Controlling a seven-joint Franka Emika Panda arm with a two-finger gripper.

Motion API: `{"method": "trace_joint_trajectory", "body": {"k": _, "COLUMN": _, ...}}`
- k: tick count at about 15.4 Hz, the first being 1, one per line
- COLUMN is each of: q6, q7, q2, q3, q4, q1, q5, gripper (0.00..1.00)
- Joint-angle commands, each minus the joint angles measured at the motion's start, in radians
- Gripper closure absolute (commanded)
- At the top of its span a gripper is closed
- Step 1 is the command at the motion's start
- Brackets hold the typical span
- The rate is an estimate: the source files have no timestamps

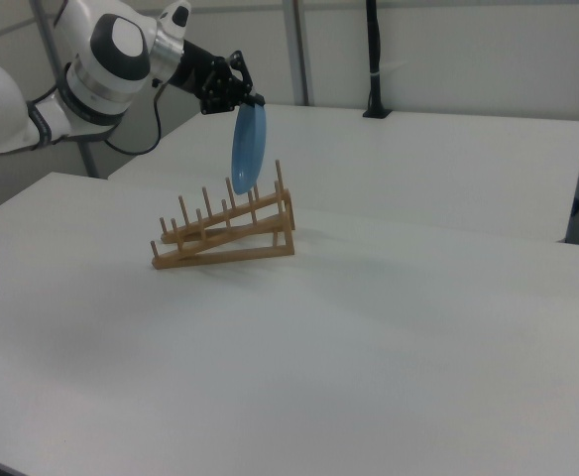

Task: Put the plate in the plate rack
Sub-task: 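Lift the plate by its rim and tilt it upright toward the rack, then lower the upright plate between the rack pegs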

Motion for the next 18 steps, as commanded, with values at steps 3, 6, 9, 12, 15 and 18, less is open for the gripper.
{"method": "trace_joint_trajectory", "body": {"k": 3, "q6": -0.051, "q7": 0.047, "q2": 0.019, "q3": -0.005, "q4": 0.033, "q1": 0.044, "q5": -0.077, "gripper": 1.00}}
{"method": "trace_joint_trajectory", "body": {"k": 6, "q6": -0.051, "q7": 0.069, "q2": 0.036, "q3": -0.002, "q4": 0.034, "q1": 0.044, "q5": -0.119, "gripper": 1.00}}
{"method": "trace_joint_trajectory", "body": {"k": 9, "q6": -0.051, "q7": 0.075, "q2": 0.040, "q3": 0.021, "q4": 0.034, "q1": 0.044, "q5": -0.144, "gripper": 1.00}}
{"method": "trace_joint_trajectory", "body": {"k": 12, "q6": -0.051, "q7": 0.092, "q2": 0.074, "q3": 0.028, "q4": 0.034, "q1": 0.044, "q5": -0.185, "gripper": 1.00}}
{"method": "trace_joint_trajectory", "body": {"k": 15, "q6": -0.051, "q7": 0.132, "q2": 0.089, "q3": 0.034, "q4": 0.034, "q1": 0.054, "q5": -0.227, "gripper": 1.00}}
{"method": "trace_joint_trajectory", "body": {"k": 18, "q6": -0.051, "q7": 0.141, "q2": 0.100, "q3": 0.038, "q4": 0.034, "q1": 0.058, "q5": -0.230, "gripper": 0.99}}
